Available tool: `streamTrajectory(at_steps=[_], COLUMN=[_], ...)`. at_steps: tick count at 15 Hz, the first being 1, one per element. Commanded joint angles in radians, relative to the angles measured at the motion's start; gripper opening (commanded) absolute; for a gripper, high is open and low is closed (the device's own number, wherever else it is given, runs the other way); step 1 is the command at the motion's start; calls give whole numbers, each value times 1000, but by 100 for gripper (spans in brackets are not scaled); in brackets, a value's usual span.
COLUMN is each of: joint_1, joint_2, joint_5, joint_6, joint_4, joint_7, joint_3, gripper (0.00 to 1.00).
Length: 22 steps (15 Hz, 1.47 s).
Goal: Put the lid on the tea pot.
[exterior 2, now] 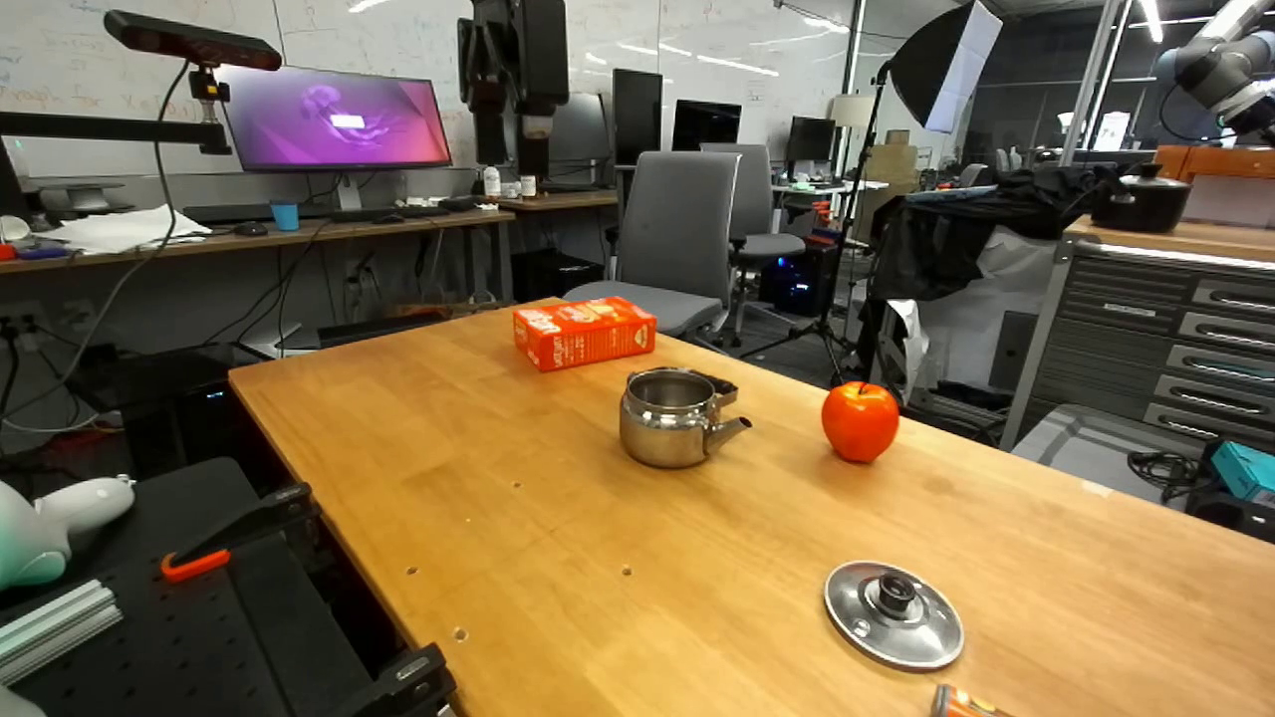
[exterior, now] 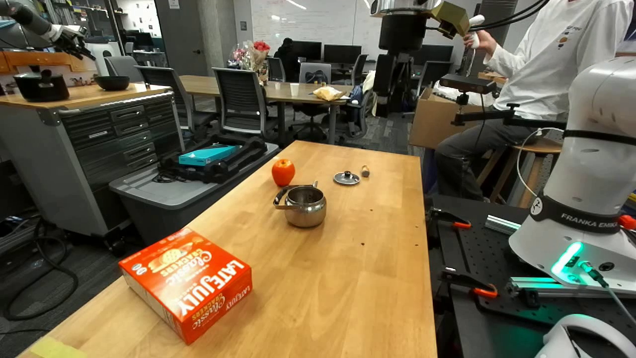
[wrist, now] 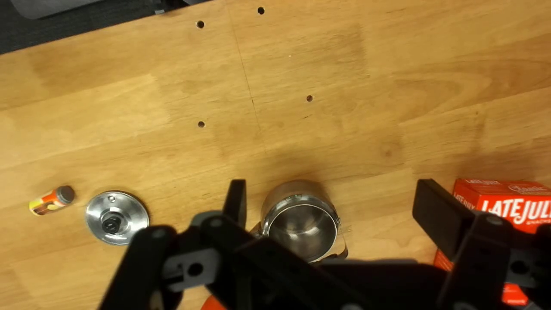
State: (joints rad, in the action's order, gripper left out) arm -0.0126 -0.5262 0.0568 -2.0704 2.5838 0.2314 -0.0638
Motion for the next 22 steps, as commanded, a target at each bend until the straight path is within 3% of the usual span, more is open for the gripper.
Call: streamTrajectory(at_steps=[1,18,22], joint_1=[-1,-1,-25], joint_2=[0,0,29], joint_5=[0,0,-43], joint_6=[2,2,-13], joint_4=[-2,-2,-28], joint_7=[-1,-1,-8], joint_3=[0,0,8], gripper=[100,100,100])
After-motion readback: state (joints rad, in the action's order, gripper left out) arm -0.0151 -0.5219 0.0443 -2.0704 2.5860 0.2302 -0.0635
